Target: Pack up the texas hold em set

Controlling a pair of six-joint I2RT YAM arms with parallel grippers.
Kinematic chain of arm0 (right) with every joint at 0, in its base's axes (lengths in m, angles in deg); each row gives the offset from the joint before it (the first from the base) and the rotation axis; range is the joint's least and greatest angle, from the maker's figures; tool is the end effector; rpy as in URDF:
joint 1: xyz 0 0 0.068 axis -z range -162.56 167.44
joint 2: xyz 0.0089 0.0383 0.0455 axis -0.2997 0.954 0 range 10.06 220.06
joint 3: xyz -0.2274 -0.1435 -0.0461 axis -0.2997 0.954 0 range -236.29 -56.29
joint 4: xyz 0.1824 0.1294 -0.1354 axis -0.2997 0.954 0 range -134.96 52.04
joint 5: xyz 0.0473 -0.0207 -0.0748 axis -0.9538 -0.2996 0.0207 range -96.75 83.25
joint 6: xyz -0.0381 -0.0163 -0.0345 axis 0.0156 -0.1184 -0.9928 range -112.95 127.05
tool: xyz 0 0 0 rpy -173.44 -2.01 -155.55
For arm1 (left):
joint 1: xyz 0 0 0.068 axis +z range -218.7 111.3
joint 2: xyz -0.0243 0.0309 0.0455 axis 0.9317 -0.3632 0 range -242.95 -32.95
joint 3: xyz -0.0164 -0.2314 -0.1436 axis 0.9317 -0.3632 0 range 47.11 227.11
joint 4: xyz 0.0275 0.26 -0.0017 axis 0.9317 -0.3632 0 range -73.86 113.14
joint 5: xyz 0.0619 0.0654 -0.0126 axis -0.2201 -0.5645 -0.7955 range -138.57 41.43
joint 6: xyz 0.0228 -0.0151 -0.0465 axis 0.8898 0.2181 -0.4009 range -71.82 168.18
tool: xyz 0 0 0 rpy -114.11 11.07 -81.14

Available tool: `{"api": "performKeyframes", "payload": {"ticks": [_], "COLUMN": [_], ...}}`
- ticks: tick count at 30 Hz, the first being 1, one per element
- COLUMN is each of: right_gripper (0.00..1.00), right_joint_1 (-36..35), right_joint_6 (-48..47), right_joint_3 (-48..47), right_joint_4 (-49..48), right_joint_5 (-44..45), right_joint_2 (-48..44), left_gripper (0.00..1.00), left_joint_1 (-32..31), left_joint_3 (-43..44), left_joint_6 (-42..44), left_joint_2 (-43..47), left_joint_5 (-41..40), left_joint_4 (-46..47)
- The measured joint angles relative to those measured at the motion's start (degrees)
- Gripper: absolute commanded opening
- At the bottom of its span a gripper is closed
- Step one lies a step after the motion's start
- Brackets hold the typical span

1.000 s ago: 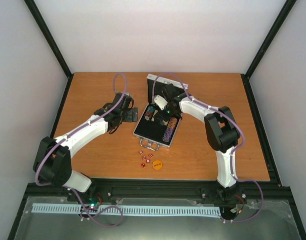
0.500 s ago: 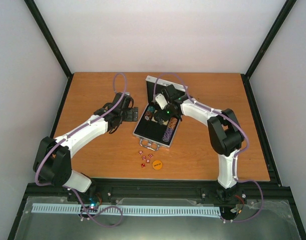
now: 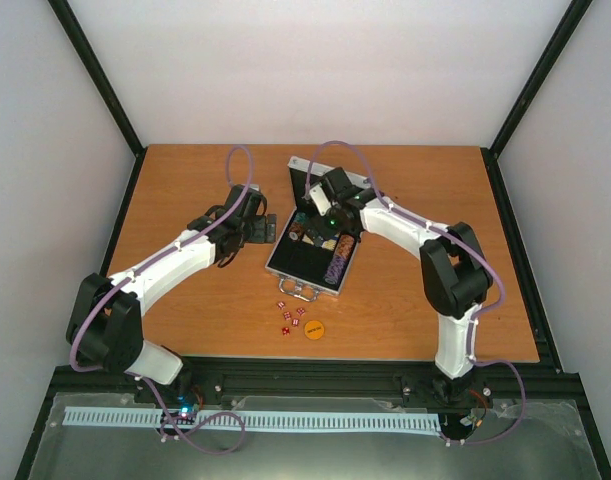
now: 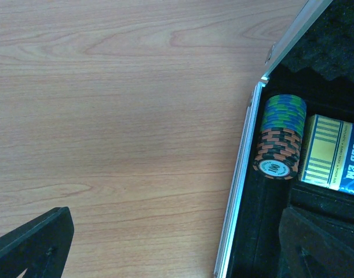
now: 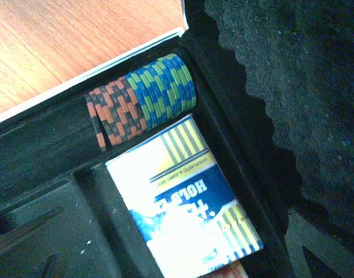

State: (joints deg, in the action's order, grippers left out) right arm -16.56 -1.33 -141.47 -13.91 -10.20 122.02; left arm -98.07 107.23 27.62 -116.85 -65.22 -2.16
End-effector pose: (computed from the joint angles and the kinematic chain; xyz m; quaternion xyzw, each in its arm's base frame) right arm 0.3492 0.2382 0.2088 -0.3550 0.8925 0.0895 0.2636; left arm 0.2762 -0.1437 0.2505 0.0208 0.9282 -0.0230 0.3709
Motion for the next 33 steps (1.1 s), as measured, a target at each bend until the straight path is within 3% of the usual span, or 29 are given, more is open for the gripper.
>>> {"api": "performKeyframes", "payload": {"ticks": [5,21,29,33], "right_gripper": [1.0,1.0,1.0,1.0], "right_joint_1": [-0.3,-1.6,-1.9,-2.1], "right_joint_6": [2.9,10.3,26.3,33.4], "right_joint_3": [2.8,12.7,28.5,31.3], "right_joint_4": [1.2,1.0,-8.8,-13.4], "right_joint_5": [0.6,1.9,9.8,15.0], "right_joint_2": [-4.3,-9.9,-22.2,-23.5], "left_gripper": [1.0,1.0,1.0,1.0], "left_joint_1": [0.0,0.0,0.0,0.0], "left_joint_3": [1.6,15.5,16.6,16.6], "left_joint_6": [0.0,0.0,0.0,0.2], "left_joint_2": [-1.5,-19.5,-21.6,-21.9], "left_joint_5": [0.3,6.3,7.3,7.3], "left_joint_4": [0.0,5.1,6.4,6.4]}}
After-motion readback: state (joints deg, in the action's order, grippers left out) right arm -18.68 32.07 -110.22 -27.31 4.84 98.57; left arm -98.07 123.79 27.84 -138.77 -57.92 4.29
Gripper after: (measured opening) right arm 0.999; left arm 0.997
